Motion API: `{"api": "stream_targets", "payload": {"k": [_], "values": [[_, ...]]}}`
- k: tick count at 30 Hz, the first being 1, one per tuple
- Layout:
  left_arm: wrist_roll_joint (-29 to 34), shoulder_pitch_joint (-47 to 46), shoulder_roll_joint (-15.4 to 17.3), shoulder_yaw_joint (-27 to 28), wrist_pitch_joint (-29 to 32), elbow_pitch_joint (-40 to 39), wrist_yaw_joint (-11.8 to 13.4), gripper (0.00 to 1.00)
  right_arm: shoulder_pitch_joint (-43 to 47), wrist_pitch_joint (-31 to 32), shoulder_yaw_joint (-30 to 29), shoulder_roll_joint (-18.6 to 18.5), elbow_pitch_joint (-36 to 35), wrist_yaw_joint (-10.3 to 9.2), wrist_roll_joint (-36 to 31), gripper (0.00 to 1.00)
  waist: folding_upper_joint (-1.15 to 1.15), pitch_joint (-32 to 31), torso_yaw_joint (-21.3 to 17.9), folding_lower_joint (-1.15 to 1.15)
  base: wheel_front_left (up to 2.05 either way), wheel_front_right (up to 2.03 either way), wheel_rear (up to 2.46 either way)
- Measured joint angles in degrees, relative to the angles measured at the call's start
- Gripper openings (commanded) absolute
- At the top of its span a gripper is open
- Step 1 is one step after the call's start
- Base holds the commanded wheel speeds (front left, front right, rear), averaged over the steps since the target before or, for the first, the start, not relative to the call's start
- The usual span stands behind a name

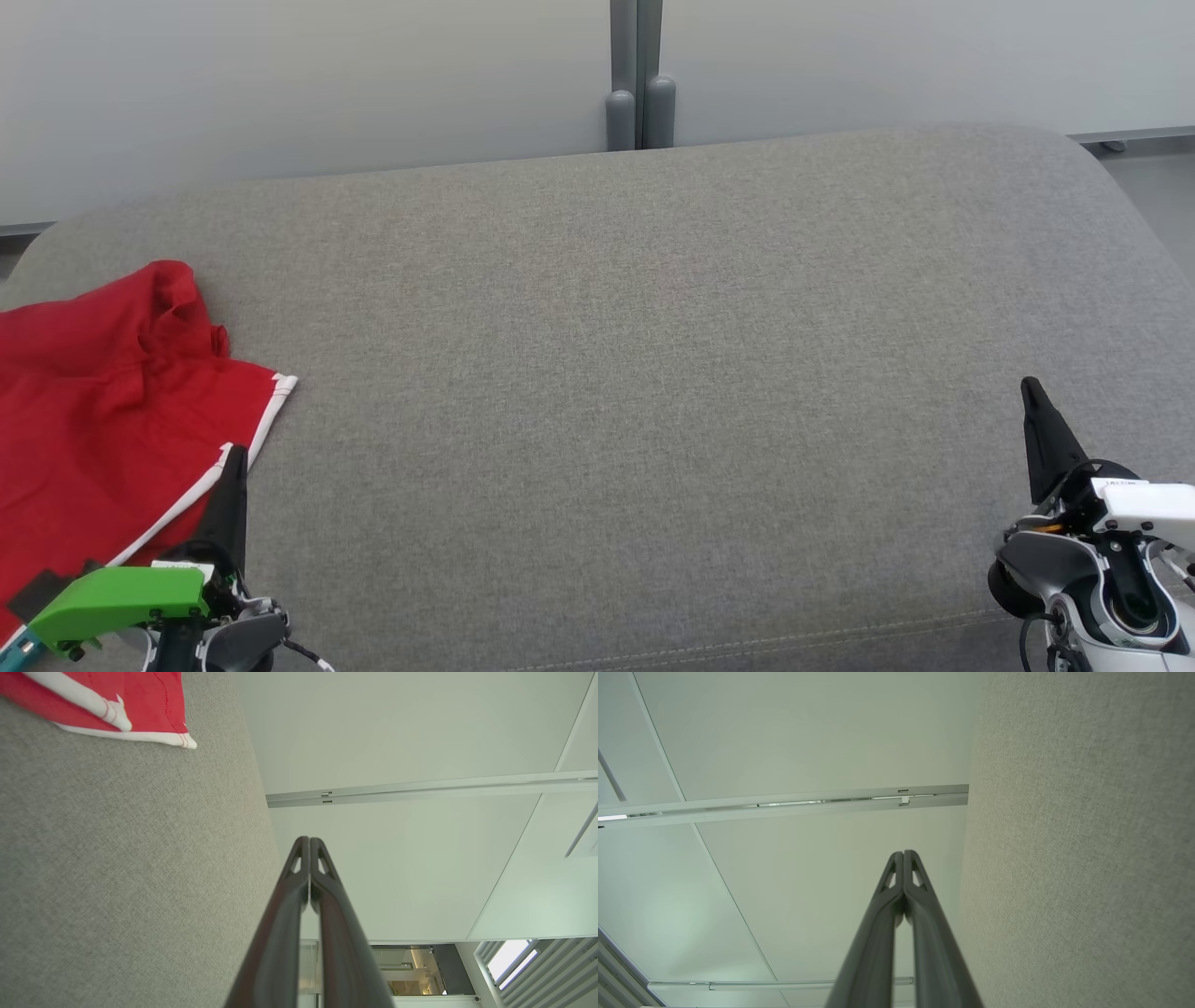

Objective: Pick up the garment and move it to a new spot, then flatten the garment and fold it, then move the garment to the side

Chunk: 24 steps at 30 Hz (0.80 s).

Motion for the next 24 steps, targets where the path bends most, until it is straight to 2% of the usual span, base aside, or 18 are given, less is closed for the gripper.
{"api": "stream_targets", "payload": {"k": [16,17,24], "values": [[0.0,0.05,-0.03,-0.02,-0.01,0.13,0.02,0.0,0.07,0.0,0.01,0.04,0.12,-0.01,0.01,0.0,0.0,0.0,0.0,0.0,0.0,0.0,0.0],[0.0,0.22,-0.12,-0.09,-0.01,0.71,0.03,1.0,0.31,0.0,0.04,0.15,0.56,-0.01,0.01,1.0,0.0,0.0,0.0,0.0,0.0,0.0,0.0],[0.01,3.11,-1.45,-0.82,-0.44,3.42,0.05,1.0,3.66,-0.34,0.6,1.66,3.43,-0.08,0.01,1.0,0.0,0.0,0.0,0.0,0.0,0.0,0.0]]}}
